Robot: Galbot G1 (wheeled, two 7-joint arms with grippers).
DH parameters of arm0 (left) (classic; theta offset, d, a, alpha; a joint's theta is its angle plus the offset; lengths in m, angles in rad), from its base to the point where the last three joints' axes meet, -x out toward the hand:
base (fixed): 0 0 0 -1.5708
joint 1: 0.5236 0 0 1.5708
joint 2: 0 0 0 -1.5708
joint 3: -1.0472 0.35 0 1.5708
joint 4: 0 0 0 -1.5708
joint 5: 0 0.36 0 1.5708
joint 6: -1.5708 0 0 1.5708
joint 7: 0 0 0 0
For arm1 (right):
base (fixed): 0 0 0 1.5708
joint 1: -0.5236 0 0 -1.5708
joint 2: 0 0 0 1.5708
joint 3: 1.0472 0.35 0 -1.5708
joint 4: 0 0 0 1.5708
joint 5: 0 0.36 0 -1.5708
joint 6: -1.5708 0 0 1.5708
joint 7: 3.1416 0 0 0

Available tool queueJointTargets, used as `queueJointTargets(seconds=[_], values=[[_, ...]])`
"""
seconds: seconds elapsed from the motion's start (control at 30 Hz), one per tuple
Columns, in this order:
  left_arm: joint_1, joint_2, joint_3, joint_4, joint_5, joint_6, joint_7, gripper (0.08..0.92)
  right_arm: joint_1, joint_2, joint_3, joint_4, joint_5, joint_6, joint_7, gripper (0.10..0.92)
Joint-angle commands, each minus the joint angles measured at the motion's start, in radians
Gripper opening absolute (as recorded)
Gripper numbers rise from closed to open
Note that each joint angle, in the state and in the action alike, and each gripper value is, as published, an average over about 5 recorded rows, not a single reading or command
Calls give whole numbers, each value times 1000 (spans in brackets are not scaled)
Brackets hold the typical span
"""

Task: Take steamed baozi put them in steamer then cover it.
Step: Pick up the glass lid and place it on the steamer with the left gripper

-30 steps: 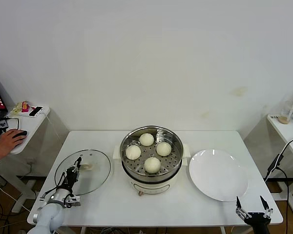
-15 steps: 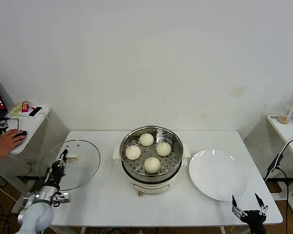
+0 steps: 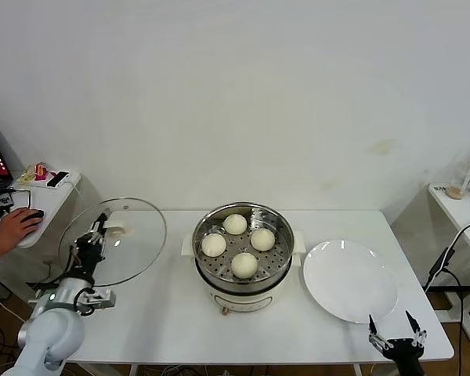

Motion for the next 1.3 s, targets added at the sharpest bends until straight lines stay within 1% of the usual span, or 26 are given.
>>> queueJointTargets(seconds=[0.03,0.17,0.33,0.43,0.6,0.7,0.8,0.93,1.3], values=[[-128,49,306,-161,-61,176,107,135,-7,7,0,0,-62,8,5,823],[-220,14,430,-142,-28,220,138,135,-8,17,1,10,-98,1,6,823],[-301,-75,511,-103,64,258,189,135,-6,40,-5,20,-135,-8,7,823],[-322,-143,534,-85,161,264,225,135,-3,50,-14,11,-160,-8,9,823],[-337,-275,569,-49,306,260,271,135,4,53,-30,-11,-183,-5,12,823],[-347,-333,590,-23,347,259,290,135,8,53,-36,-20,-189,-2,13,823],[-357,-374,607,4,368,259,299,135,12,53,-40,-30,-196,-1,15,823],[-366,-409,621,40,386,258,302,135,13,53,-43,-40,-201,3,18,823],[-356,-448,628,111,419,242,294,135,9,54,-44,-42,-201,10,22,823]])
